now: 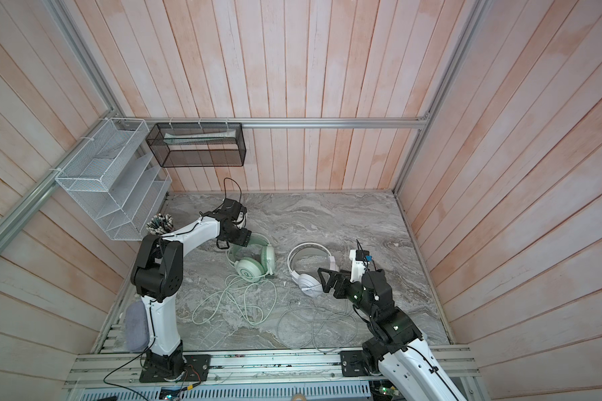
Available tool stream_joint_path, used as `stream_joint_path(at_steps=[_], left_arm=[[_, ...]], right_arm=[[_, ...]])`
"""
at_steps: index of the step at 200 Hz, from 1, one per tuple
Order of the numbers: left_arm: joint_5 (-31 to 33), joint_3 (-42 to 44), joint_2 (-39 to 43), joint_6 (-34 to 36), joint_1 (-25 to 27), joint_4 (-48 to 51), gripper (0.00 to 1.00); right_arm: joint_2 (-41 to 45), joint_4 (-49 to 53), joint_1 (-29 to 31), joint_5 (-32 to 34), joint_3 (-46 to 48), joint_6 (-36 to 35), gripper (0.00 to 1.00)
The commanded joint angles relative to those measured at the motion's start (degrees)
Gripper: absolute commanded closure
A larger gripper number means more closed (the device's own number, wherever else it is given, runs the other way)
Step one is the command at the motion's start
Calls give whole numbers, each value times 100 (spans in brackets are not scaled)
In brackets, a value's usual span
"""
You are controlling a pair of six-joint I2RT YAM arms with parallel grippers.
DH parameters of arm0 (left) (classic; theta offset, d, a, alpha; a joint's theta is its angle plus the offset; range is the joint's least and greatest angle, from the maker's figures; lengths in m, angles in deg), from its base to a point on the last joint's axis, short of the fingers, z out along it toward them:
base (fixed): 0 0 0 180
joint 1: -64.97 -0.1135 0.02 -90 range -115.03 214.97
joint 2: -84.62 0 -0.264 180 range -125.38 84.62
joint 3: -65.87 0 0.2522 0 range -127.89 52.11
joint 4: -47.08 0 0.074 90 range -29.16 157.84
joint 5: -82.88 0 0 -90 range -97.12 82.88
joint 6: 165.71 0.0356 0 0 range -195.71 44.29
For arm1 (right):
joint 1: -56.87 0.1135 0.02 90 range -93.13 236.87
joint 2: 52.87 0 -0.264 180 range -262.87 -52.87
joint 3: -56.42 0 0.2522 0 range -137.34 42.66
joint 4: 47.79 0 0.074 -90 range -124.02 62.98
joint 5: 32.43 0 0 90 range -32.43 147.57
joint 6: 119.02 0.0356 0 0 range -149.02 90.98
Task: Wrap the headphones
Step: 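Close the left gripper on the green headset band and drag it toward the robot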
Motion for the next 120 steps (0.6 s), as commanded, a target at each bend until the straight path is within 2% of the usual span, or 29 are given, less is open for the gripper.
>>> stream_joint_path(at_steps=[1, 50, 72, 92, 104, 120], left_arm=[[98, 1, -168, 127, -2, -15, 21], [110, -54, -161, -41, -2, 48, 28], [55, -74, -183, -323, -28, 182, 41], [53, 104, -74, -515, -69, 171, 47], [3, 307, 93, -864, -120, 76, 50], [-28, 633, 372, -1242, -273, -3, 59]], right_arm=[[21, -47, 36, -39, 57, 19, 2], [-70, -114, 36, -67, 52, 5, 1], [-94, -141, 32, -87, 43, 10, 1], [-94, -158, 34, -97, 54, 10, 1], [-94, -163, 36, -104, 66, 10, 2], [-105, -171, 31, -130, 66, 1, 1]])
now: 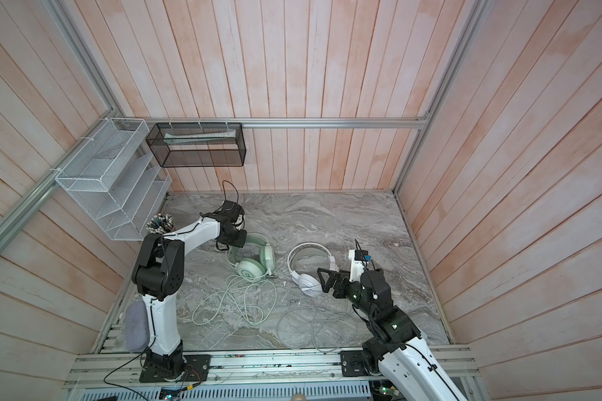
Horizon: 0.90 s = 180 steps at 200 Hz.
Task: Wrap the headphones
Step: 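Close the left gripper on the green headset band and drag it toward the robot, then lift the green headset up with the left gripper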
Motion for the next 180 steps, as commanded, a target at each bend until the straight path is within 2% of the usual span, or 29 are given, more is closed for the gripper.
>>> stream_joint_path(at_steps=[1, 61, 87, 111, 135, 153, 180], left_arm=[[-36, 465, 396, -723, -206, 0, 59], [-718, 2022, 1701, -2057, -546, -563, 59], [-1033, 2471, 2077, -2569, -550, -731, 49], [-1147, 2442, 2128, -2827, -661, -545, 40], [-1693, 2493, 2079, -3109, -998, -310, 38], [-2012, 2661, 2057, -3031, -1023, -482, 37], [-2105, 2692, 1744, -2931, -1027, -526, 39]], right_arm=[[-10, -125, 36, -107, 51, 1, 2], [-58, -223, 37, -222, 50, 18, 2], [-32, -240, 37, -249, 42, 45, 1], [9, -255, 40, -306, 56, 122, 1], [38, -155, 40, -347, -5, 144, 1], [125, -82, 40, -281, -6, 149, 2], [152, -176, 40, -343, 59, 216, 1]])
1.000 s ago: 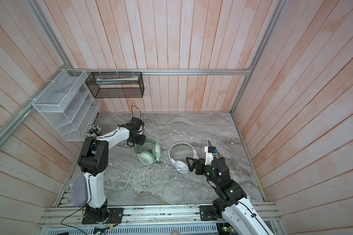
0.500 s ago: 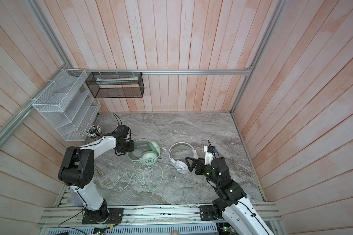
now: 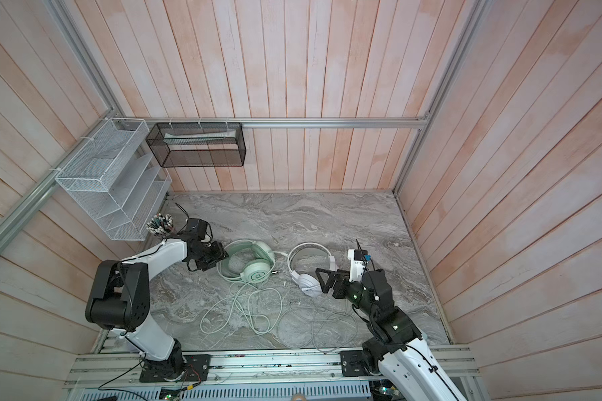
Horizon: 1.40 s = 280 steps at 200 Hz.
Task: Wrap the headphones
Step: 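Lift the green headset up with the left gripper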
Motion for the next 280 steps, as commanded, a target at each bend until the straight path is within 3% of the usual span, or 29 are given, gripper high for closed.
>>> stream_joint_path(at_steps=[1, 31, 75, 89, 100, 114, 161, 205, 236, 280], left_arm=[[-376, 104, -249, -22, 23, -70, 39], [-35, 107, -374, 82, 160, -93, 45], [194, 148, -566, 159, 208, -8, 74], [248, 82, -500, 180, 207, 45, 80], [319, -46, -388, 213, 199, 152, 94], [424, -244, -191, 257, 201, 301, 100], [579, -1181, 802, 292, 207, 719, 100], [844, -1879, 2089, -302, 223, 682, 100], [719, -2258, 2801, -483, 219, 346, 100], [317, -2556, 3369, -1401, 218, -426, 100]], right_arm=[[41, -54, 35, -93, 57, 105, 2], [-97, -61, 36, -101, -8, 93, 2], [-161, -169, 53, -134, 32, 142, 2], [-220, -182, 49, -143, 27, 129, 1], [-270, -190, 48, -164, 5, 108, 2], [-331, -219, 61, -234, -14, 69, 1], [-468, -475, 68, -759, -310, -326, 1], [-715, -971, 67, -1381, -656, -642, 1], [-1070, -2084, 75, -2082, -672, -442, 1], [-1864, -4206, 433, -2292, -470, -263, 1]])
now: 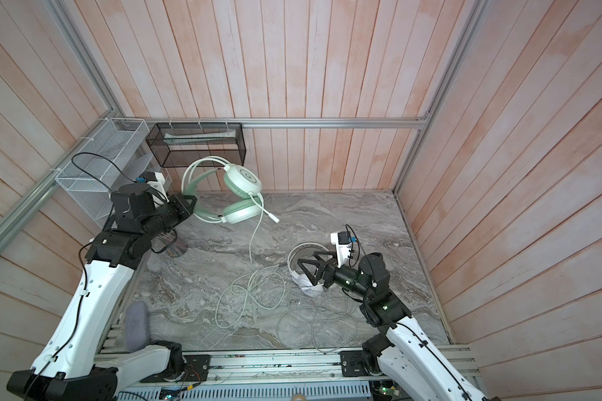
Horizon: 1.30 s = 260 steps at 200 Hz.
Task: Wrap the headphones
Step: 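Lift the green headset up with the left gripper, then reach the right gripper to the green cable and grasp it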
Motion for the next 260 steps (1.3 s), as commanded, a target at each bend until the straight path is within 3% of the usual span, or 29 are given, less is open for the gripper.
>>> stream_joint_path(at_steps=[1, 39, 64, 101, 124, 144, 179, 216, 248, 260], left_arm=[[-323, -224, 256, -890, 1, -812, 100], [-427, -805, 281, -1202, 73, -737, 100], [-317, -1390, 154, -1232, 127, -179, 100], [-366, -1734, 157, -1140, 218, 125, 100], [-441, -1848, 98, -1116, 225, 415, 100], [-451, -1837, 82, -1024, 224, 592, 100], [-260, -1716, 120, -936, 226, 796, 100], [-288, -1693, 88, -955, 226, 839, 100], [-208, -1714, 164, -972, 224, 924, 100], [-192, -1723, 186, -990, 222, 953, 100]], right_arm=[[-353, -1687, 330, -301, 74, 37, 1], [-1157, -2367, 1632, 578, -24, -858, 3], [-1815, -2882, 2027, 930, -89, -1048, 7], [-2819, -2937, 2296, 1389, -631, -1458, 16], [-3228, -2915, 2477, 2035, -897, -1730, 25], [-3346, -3390, 2530, 2497, -750, -1639, 24], [-3789, -3992, 2702, 2269, -604, -1497, 23], [-4485, -4313, 3003, 2555, -619, -1411, 23], [-5147, -4520, 3020, 3239, -642, -1576, 25], [-5419, -4559, 3003, 3348, -744, -1729, 30]])
